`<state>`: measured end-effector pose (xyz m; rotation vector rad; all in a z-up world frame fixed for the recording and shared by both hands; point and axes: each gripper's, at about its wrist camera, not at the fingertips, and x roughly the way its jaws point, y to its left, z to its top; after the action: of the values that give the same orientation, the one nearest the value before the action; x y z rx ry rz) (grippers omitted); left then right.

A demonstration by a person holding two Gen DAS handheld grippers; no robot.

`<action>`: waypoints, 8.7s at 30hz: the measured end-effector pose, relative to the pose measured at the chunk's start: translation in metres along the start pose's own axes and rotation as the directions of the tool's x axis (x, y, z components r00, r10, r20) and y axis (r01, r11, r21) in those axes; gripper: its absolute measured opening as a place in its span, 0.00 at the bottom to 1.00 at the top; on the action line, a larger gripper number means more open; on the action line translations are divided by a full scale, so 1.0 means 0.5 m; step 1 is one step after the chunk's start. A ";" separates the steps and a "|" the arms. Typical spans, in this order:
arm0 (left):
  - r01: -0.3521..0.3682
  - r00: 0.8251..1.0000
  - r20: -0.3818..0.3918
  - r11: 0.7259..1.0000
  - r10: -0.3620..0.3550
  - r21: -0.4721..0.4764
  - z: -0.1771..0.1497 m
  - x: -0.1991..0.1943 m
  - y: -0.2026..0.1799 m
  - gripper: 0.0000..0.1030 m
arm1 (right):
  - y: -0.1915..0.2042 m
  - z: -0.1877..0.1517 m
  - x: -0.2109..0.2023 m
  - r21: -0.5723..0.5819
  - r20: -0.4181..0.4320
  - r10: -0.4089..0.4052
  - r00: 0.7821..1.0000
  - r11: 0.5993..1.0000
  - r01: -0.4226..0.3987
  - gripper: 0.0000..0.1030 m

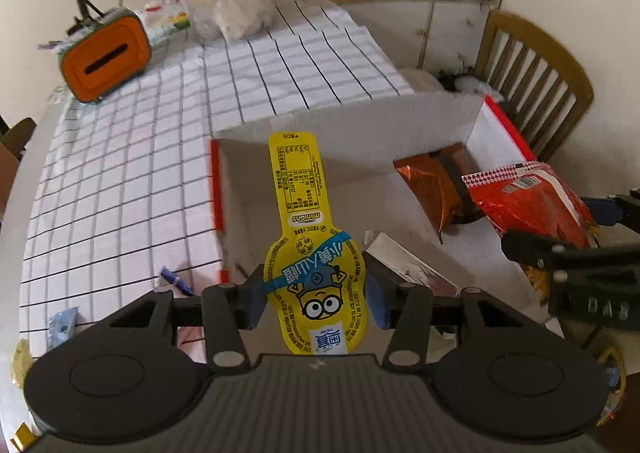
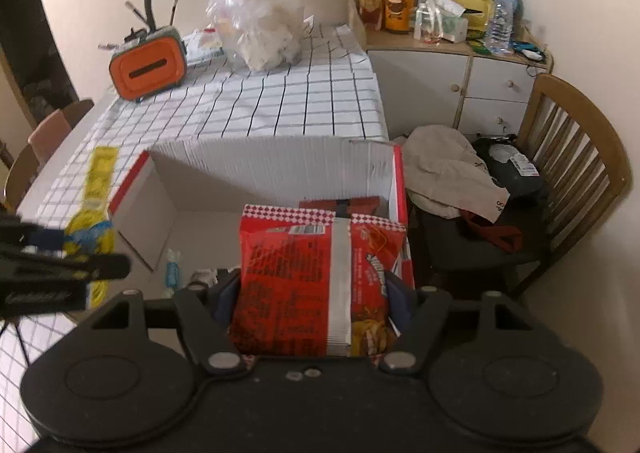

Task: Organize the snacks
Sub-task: 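Carry the jelly stick and wafer pack over the red box with both tools, then open both tools to drop the jelly stick and wafer pack into the box, then grasp the white-blue biscuit packet with the right tool while the left tool grasps the gold snack, then carry the biscuit packet and gold snack over the red box with both tools, then open both tools to drop the biscuit packet and gold snack into the box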

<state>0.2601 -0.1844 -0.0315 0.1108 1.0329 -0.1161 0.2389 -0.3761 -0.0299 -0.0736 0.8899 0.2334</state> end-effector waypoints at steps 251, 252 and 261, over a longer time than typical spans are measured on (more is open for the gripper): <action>0.071 0.990 -0.120 0.997 -0.073 -0.025 0.020 0.087 -0.022 0.34 | 0.010 0.018 0.079 -0.101 -0.133 -0.017 0.991 0.995 0.003 0.45; 0.060 0.988 -0.144 0.998 -0.063 -0.029 0.022 0.097 -0.023 0.34 | 0.013 0.019 0.087 -0.112 -0.142 -0.016 0.990 0.994 0.000 0.45; 0.028 0.967 -0.251 0.999 -0.032 -0.020 0.033 0.140 -0.035 0.34 | 0.023 0.016 0.124 -0.162 -0.206 -0.014 0.978 0.987 -0.020 0.45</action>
<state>0.3068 -0.2070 -0.0839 0.0968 1.2890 -0.1231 0.2800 -0.3532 -0.0724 -0.2531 1.0768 0.3052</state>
